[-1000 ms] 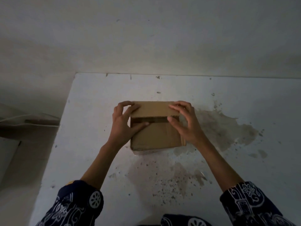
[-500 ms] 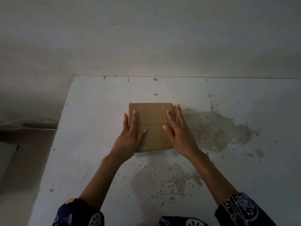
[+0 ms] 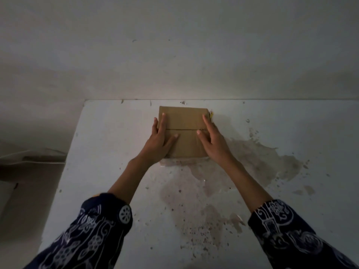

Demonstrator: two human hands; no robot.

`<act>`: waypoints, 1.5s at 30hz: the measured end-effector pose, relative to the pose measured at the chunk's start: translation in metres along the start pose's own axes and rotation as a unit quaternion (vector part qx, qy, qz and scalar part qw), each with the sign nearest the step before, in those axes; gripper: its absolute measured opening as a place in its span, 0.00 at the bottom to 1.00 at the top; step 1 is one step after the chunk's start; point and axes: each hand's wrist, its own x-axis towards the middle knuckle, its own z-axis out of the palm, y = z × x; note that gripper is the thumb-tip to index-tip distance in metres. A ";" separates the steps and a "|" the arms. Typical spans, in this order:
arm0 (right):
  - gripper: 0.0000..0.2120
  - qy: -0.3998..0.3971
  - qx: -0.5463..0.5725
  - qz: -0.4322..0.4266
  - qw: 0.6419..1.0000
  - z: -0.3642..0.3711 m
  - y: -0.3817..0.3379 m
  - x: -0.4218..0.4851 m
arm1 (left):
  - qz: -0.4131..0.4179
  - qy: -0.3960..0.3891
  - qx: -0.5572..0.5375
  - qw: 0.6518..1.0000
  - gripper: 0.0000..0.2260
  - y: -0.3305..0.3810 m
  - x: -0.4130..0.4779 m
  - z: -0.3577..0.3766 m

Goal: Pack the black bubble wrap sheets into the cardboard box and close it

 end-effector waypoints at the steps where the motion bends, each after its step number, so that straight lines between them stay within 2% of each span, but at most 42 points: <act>1: 0.27 0.004 -0.007 -0.001 1.000 -0.001 -0.001 0.011 | -0.002 0.001 0.002 1.000 0.35 0.001 0.010 -0.004; 7: 0.27 0.014 -0.036 0.012 0.999 -0.003 -0.003 0.065 | -0.034 0.002 0.023 0.999 0.35 0.005 0.057 -0.025; 16: 0.31 -0.018 -0.098 0.044 0.994 -0.001 0.004 0.073 | -0.046 -0.018 0.111 0.993 0.37 0.003 0.070 -0.024; 19: 0.31 -0.028 -0.142 0.054 0.988 -0.005 0.000 0.073 | -0.065 0.005 0.131 0.989 0.37 0.006 0.071 -0.023; 26: 0.31 -0.024 -0.207 0.048 0.977 -0.008 -0.002 0.073 | -0.080 0.014 0.261 0.962 0.37 0.008 0.072 -0.024; 31: 0.28 -0.004 -0.223 0.038 0.974 -0.015 -0.010 0.069 | -0.054 0.054 0.291 0.954 0.34 0.020 0.063 -0.034; 35: 0.27 0.019 -0.190 0.000 0.982 -0.034 -0.027 0.056 | -0.011 0.086 0.278 0.957 0.32 0.031 0.043 -0.045; 39: 0.23 0.048 -0.166 -0.081 0.982 -0.065 -0.055 0.030 | 0.047 0.159 0.224 0.960 0.27 0.042 0.006 -0.045; 43: 0.16 0.077 -0.162 -0.173 0.968 -0.101 -0.090 -0.003 | 0.100 0.230 0.148 0.957 0.21 0.034 -0.038 -0.031; 45: 0.15 0.108 -0.150 -0.228 0.956 -0.121 -0.110 -0.025 | 0.111 0.232 0.120 0.959 0.19 0.016 -0.073 -0.010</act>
